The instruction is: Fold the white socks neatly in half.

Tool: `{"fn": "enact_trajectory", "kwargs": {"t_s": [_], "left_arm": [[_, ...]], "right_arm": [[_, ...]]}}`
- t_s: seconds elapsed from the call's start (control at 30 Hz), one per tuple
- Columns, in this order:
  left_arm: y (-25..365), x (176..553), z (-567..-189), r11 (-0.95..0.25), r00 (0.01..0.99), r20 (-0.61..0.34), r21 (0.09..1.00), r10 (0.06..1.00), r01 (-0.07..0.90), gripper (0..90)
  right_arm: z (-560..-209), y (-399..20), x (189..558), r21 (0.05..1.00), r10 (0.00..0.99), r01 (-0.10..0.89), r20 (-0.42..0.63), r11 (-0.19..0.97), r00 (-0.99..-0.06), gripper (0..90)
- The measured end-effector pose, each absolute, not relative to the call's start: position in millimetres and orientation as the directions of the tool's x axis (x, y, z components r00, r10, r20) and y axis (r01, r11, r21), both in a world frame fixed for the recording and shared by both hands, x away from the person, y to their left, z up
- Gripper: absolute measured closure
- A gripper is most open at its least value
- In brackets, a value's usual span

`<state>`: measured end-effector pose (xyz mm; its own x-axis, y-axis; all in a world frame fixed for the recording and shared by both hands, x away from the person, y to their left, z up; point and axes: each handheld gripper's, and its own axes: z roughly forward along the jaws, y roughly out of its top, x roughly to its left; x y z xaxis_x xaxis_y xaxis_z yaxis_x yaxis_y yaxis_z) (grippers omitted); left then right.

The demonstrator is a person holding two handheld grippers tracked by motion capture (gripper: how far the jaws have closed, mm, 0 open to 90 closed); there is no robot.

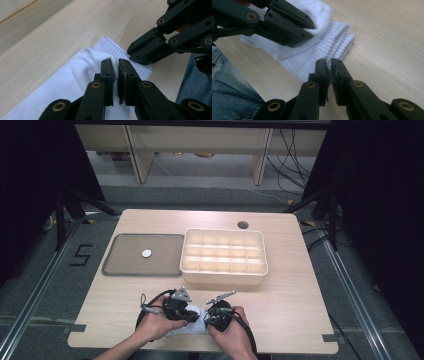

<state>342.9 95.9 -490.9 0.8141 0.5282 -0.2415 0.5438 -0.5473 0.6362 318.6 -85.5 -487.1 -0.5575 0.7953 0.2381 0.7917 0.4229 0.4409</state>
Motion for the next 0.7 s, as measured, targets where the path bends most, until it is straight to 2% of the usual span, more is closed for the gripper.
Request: {"fn": "enact_trajectory", "kwargs": {"t_s": [0.07, 0.1, 0.2, 0.27, 0.33, 0.47, 0.53, 0.7], "left_arm": [[96.4, 342.8, -489.5, -0.537, 0.818, -0.239, 0.652, 0.524, 0.535, 75.7], [97.0, 342.5, -487.8, -0.533, 0.821, -0.239, 0.661, 0.519, 0.529, 75.7], [103.9, 341.4, -474.5, -0.486, 0.814, -0.248, 0.698, 0.526, 0.526, 62.6], [106.8, 341.6, -470.5, -0.48, 0.816, -0.241, 0.708, 0.526, 0.518, 61.1], [112.6, 340.9, -462.9, -0.467, 0.814, -0.235, 0.721, 0.531, 0.513, 62.7], [121.7, 341.3, -460.3, -0.466, 0.8, -0.237, 0.708, 0.551, 0.531, 73.3], [124.0, 343.5, -470.5, -0.476, 0.778, -0.263, 0.666, 0.57, 0.574, 76.5], [120.6, 343.3, -481.8, -0.475, 0.765, -0.299, 0.64, 0.571, 0.604, 76.9]], "right_arm": [[-487.1, -85.5, 318.3, 0.441, 0.797, 0.795, 0.245, 0.416, -0.553, 82.5], [-486.9, -86.1, 318.6, 0.443, 0.795, 0.793, 0.244, 0.418, -0.556, 81.9], [-486.7, -88.1, 319.1, 0.458, 0.791, 0.785, 0.243, 0.417, -0.562, 80.2], [-486.1, -88.6, 319.1, 0.458, 0.788, 0.785, 0.248, 0.417, -0.563, 80.0], [-484.9, -89.7, 319.7, 0.467, 0.792, 0.783, 0.242, 0.412, -0.561, 79.9], [-478.2, -93.4, 319.9, 0.465, 0.803, 0.793, 0.246, 0.394, -0.543, 80.7], [-473.6, -96.5, 321.1, 0.487, 0.797, 0.778, 0.238, 0.397, -0.555, 81.9], [-468.5, -96.4, 323.0, 0.498, 0.804, 0.775, 0.227, 0.389, -0.55, 85.5]]}}
